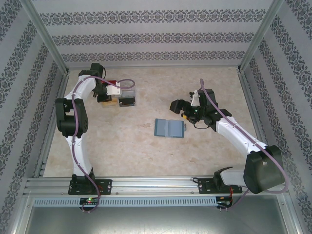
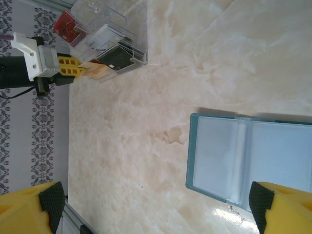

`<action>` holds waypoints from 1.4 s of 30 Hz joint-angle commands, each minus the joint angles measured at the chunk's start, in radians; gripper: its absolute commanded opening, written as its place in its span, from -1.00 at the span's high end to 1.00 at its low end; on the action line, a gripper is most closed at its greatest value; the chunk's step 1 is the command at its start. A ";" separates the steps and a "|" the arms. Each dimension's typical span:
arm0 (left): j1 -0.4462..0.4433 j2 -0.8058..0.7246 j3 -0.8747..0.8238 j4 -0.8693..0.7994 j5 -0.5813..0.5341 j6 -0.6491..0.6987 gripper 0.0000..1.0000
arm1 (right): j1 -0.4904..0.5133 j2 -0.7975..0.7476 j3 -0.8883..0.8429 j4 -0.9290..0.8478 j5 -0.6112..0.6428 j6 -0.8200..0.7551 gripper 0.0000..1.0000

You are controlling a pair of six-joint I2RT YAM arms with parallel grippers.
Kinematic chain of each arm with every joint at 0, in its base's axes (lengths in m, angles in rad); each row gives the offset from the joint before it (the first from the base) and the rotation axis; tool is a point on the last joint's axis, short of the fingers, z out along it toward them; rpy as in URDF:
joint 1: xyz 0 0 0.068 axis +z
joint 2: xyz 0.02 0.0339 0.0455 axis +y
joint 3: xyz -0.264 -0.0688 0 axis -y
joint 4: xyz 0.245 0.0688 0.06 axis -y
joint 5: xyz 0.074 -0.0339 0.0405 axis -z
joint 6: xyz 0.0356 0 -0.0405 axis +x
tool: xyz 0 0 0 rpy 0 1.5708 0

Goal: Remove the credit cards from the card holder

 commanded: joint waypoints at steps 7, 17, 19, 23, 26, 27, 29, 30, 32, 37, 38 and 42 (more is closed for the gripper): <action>0.012 0.035 0.005 0.032 0.032 0.020 0.76 | 0.013 0.000 0.027 -0.009 0.005 0.011 -0.96; 0.019 -0.013 0.006 0.039 0.072 0.002 0.45 | 0.017 0.007 0.036 -0.018 0.017 -0.008 -0.96; 0.019 -0.038 0.002 0.036 0.099 -0.021 0.44 | 0.016 0.003 0.043 -0.030 0.029 -0.025 -0.96; 0.018 -0.127 -0.050 0.057 0.173 -0.113 0.40 | 0.016 -0.017 0.053 -0.080 0.095 -0.085 -0.96; 0.015 -0.213 -0.120 0.100 0.198 -0.226 0.37 | 0.015 -0.047 0.057 -0.107 0.161 -0.130 -0.96; 0.014 -0.243 -0.148 0.121 0.200 -0.277 0.36 | 0.012 -0.057 0.061 -0.116 0.182 -0.145 -0.96; 0.013 -0.305 -0.206 0.171 0.198 -0.391 0.35 | 0.009 -0.072 0.068 -0.138 0.225 -0.176 -0.96; 0.012 -0.341 -0.246 0.206 0.198 -0.453 0.34 | 0.009 -0.077 0.075 -0.155 0.250 -0.195 -0.96; 0.012 -0.409 -0.322 0.267 0.197 -0.568 0.32 | 0.009 -0.089 0.081 -0.177 0.288 -0.226 -0.96; -0.008 -0.619 -0.571 0.498 0.080 -0.880 0.07 | 0.002 -0.120 0.078 -0.190 0.437 -0.278 -0.96; -0.015 -0.663 -0.619 0.530 0.046 -0.926 -0.03 | -0.001 -0.132 0.078 -0.193 0.489 -0.282 -0.96; -0.022 -0.838 -0.788 0.609 -0.019 -1.025 -0.99 | -0.034 -0.203 0.057 -0.166 0.653 -0.308 -0.97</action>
